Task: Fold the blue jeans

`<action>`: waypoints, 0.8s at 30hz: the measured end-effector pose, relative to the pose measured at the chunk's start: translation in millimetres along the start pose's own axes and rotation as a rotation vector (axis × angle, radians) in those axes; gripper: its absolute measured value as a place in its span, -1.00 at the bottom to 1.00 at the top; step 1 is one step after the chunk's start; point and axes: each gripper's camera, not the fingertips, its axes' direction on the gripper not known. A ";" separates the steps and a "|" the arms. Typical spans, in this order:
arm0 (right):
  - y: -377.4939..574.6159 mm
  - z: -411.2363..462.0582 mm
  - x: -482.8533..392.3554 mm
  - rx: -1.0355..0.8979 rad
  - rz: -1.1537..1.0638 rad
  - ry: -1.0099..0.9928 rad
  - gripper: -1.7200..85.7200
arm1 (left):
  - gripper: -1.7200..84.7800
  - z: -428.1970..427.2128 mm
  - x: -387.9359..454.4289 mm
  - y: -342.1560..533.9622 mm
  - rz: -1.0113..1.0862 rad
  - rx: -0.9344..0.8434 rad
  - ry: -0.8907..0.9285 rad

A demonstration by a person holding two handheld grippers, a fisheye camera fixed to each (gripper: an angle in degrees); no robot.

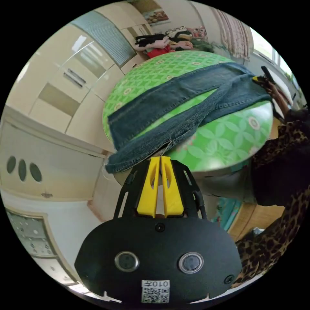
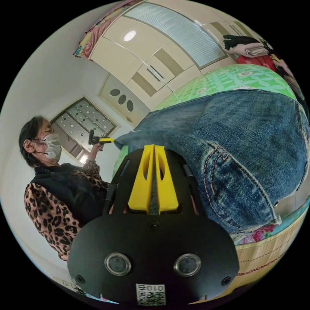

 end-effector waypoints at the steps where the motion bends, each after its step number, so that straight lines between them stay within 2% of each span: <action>1: -0.8 2.8 -1.5 -0.005 -0.001 0.003 -0.88 | -0.97 7.5 1.6 30.7 -0.058 0.020 0.035; 5: -2.8 19.4 -16.5 -0.023 -0.016 -0.089 -0.79 | -0.97 26.6 -0.4 94.3 -0.217 0.142 0.137; 7: 4.0 19.8 -28.8 -0.005 -0.034 -0.121 -0.76 | -0.97 30.0 -14.7 124.1 -0.339 0.264 0.196; 10: 28.6 12.5 -49.7 0.018 -0.015 -0.006 -0.73 | -0.97 33.4 -33.6 147.8 -0.461 0.373 0.267; 12: 52.6 10.1 -59.8 0.008 0.062 0.127 -0.72 | -0.97 23.0 -28.5 151.8 -0.457 0.415 0.221; 14: 61.1 13.0 -77.5 0.045 0.066 0.169 -0.73 | -0.97 13.7 -20.4 156.8 -0.465 0.449 0.166; 16: 50.1 28.4 -109.2 0.061 -0.061 0.132 -0.76 | -0.97 17.6 -21.6 168.1 -0.531 0.466 0.151; 19: -2.8 87.9 -153.3 -0.077 -0.208 0.088 -0.79 | -0.97 25.6 -33.1 185.6 -0.629 0.521 0.207; 22: -61.1 173.2 -183.6 -0.289 -0.274 -0.059 -0.79 | -0.97 14.3 -36.0 206.8 -0.670 0.633 0.249; 24: -94.9 249.0 -210.3 -0.448 -0.351 -0.115 -0.80 | -0.97 6.5 -34.1 214.9 -0.653 0.632 0.236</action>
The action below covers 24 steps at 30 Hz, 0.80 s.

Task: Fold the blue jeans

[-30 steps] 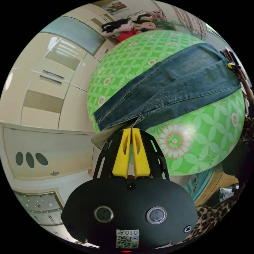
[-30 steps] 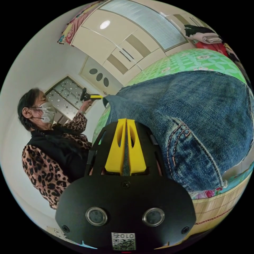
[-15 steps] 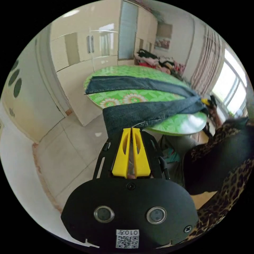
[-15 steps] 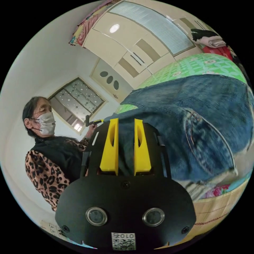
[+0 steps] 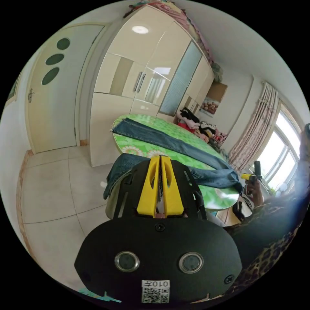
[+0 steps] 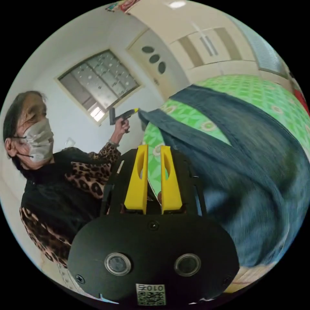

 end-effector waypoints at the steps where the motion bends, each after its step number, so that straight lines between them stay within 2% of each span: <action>1: -16.3 14.5 0.3 -0.048 -0.008 -0.004 -0.81 | -0.97 -4.3 -0.3 2.5 0.012 -0.016 -0.025; 4: -88.1 77.9 -0.2 -0.177 -0.051 0.013 -0.85 | -0.97 -14.5 -2.5 13.2 0.027 -0.029 -0.059; 8: -164.2 155.9 -1.2 -0.340 -0.069 -0.090 -0.88 | -0.97 -22.5 -15.2 21.4 -0.002 -0.024 -0.027; 11: -200.9 197.6 -8.9 -0.445 -0.091 0.022 -0.89 | -0.97 -34.6 -11.7 11.5 0.067 -0.011 -0.017; 14: -237.3 195.2 -2.4 -0.288 -0.045 0.213 -0.90 | -0.97 -35.6 -13.0 -26.9 0.154 -0.019 -0.033; 15: -251.6 188.6 6.4 -0.199 0.004 0.228 -0.91 | -0.97 -25.8 -18.5 -50.1 0.173 -0.036 -0.052; 18: -278.1 183.7 31.8 -0.091 0.115 0.269 -0.91 | -0.97 28.0 -50.5 -111.1 0.112 -0.172 -0.074; 21: -289.6 202.8 53.4 -0.159 0.178 0.264 -0.91 | -0.97 92.2 -109.1 -144.6 -0.151 -0.370 0.072; 23: -290.0 208.7 63.9 -0.144 0.208 0.215 -0.91 | -0.96 108.1 -149.0 -144.2 -0.323 -0.326 0.303; 24: -289.3 208.5 71.7 -0.116 0.238 0.168 -0.91 | -0.96 115.9 -169.1 -138.0 -0.402 -0.273 0.520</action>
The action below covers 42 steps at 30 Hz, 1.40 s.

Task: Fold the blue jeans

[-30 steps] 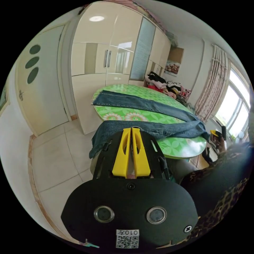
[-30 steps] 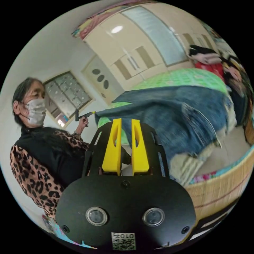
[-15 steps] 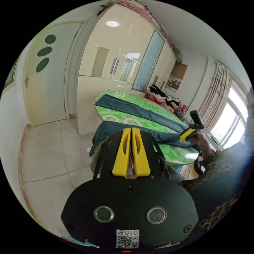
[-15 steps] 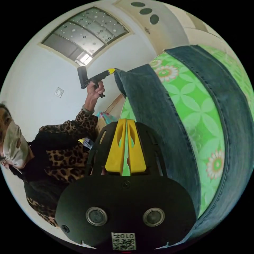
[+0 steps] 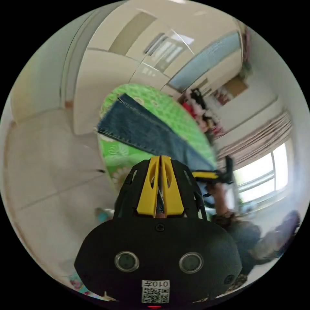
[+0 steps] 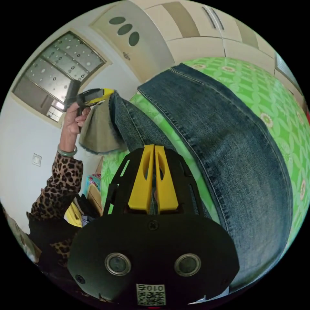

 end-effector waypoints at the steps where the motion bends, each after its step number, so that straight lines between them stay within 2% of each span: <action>1: -0.7 0.5 4.3 0.004 0.016 -0.031 -0.91 | -0.96 -1.3 -10.6 1.2 0.038 0.016 0.168; 3: -1.3 3.5 17.5 0.010 0.028 -0.173 -0.90 | -0.96 -13.0 -6.7 12.0 0.177 0.056 0.237; 6: -1.9 8.0 17.4 0.014 0.004 -0.298 -0.89 | -0.96 -41.5 -0.1 37.5 0.253 0.094 0.084; 8: -2.7 3.1 2.8 0.068 -0.083 -0.400 -0.88 | -0.96 -65.0 4.6 57.7 0.293 0.150 0.098; 10: -5.5 -2.3 -15.4 0.085 -0.159 -0.417 -0.86 | -0.94 -104.7 11.7 99.3 0.291 0.290 0.069; 13: -12.1 -6.0 -48.9 0.087 -0.226 -0.256 -0.76 | -0.91 -133.9 14.6 168.0 0.229 0.437 -0.085; 17: -20.5 14.1 -102.7 0.036 -0.307 0.019 -0.66 | -0.78 -114.0 1.7 236.0 0.206 0.381 -0.157; 19: -20.1 23.1 -122.2 0.062 -0.333 0.132 -0.65 | -0.73 -81.5 -17.8 272.9 0.142 0.343 -0.168; 21: -18.6 24.6 -136.7 0.171 -0.304 0.263 -0.66 | -0.68 -56.4 -37.3 294.6 0.085 0.347 -0.158; 24: -22.3 30.0 -145.7 0.157 -0.312 0.255 -0.66 | -0.64 -25.8 -58.8 320.8 0.030 0.449 -0.106; 29: -23.3 42.1 -143.9 0.136 -0.244 0.282 -0.64 | -0.59 -0.8 -56.4 323.5 0.043 0.597 -0.145; 33: -24.1 46.4 -137.5 0.132 -0.194 0.187 -0.65 | -0.61 13.8 -65.4 311.4 -0.004 0.597 -0.033; 36: -27.7 51.1 -136.1 0.107 -0.176 0.188 -0.70 | -0.69 18.4 -69.0 302.9 -0.008 0.585 0.117; 39: -27.3 46.9 -143.2 0.108 -0.217 0.247 -0.85 | -0.78 1.9 -48.1 291.1 -0.054 0.500 -0.048; 40: -26.8 43.9 -145.2 0.116 -0.231 0.248 -0.87 | -0.81 -14.5 -30.0 287.0 0.007 0.511 -0.127; 42: -27.9 35.3 -149.5 0.124 -0.274 0.268 -0.88 | -0.87 -53.4 -3.8 280.7 0.144 0.566 -0.130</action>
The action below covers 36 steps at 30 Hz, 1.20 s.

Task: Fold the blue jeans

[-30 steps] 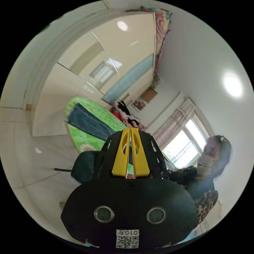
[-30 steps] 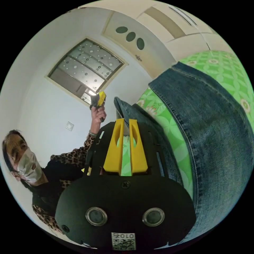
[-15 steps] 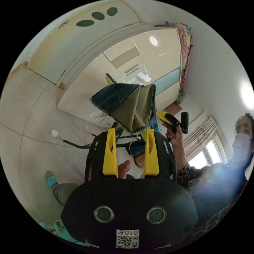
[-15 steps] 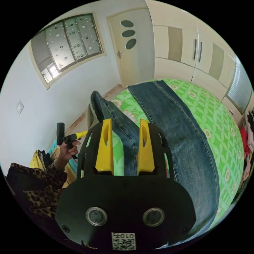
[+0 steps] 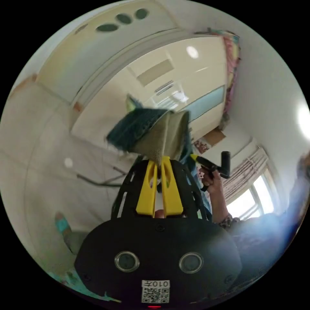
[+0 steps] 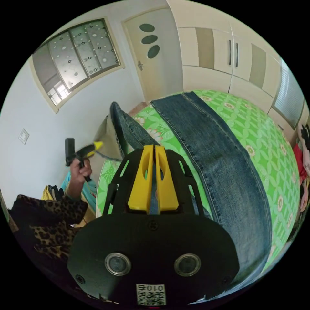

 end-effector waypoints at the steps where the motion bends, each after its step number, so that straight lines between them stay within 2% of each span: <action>1: -0.9 -0.8 1.0 -0.001 0.004 0.004 -0.88 | -0.89 -17.9 7.2 -24.3 0.035 -0.005 -0.063; 3: -3.2 -0.4 6.4 0.009 0.007 -0.034 -0.89 | -0.91 -37.6 15.7 -61.1 0.090 0.011 -0.146; 5: -5.3 0.2 13.6 0.027 0.029 -0.106 -0.89 | -0.93 -37.0 27.2 -101.9 0.152 -0.037 -0.128; 9: -16.4 -7.6 23.9 0.078 0.023 -0.192 -0.89 | -0.95 1.5 61.5 -185.6 0.310 -0.106 -0.247; 11: -24.8 -0.1 31.4 0.033 0.049 -0.183 -0.89 | -0.96 34.0 45.6 -219.0 0.261 -0.183 -0.250; 13: -31.4 20.7 47.1 -0.072 0.141 -0.185 -0.88 | -0.96 96.5 -20.7 -239.9 0.017 -0.397 -0.187; 14: -30.8 30.6 55.4 -0.100 0.171 -0.174 -0.88 | -0.95 108.0 -37.0 -238.4 -0.035 -0.437 -0.184; 19: -9.7 13.6 86.1 0.047 0.203 -0.317 -0.87 | -0.95 110.4 -102.6 -198.9 -0.130 -0.315 0.077; 25: -22.6 30.4 88.7 -0.070 0.200 -0.409 -0.68 | -0.95 104.3 -114.9 -185.4 -0.155 -0.261 0.125; 32: -56.8 61.4 28.2 -0.187 0.043 -0.259 -0.66 | -0.95 111.4 -84.2 -212.4 -0.118 -0.240 0.091; 36: -53.6 61.4 1.6 -0.204 -0.070 0.131 -0.81 | -0.96 139.6 -36.5 -252.6 0.004 -0.324 0.108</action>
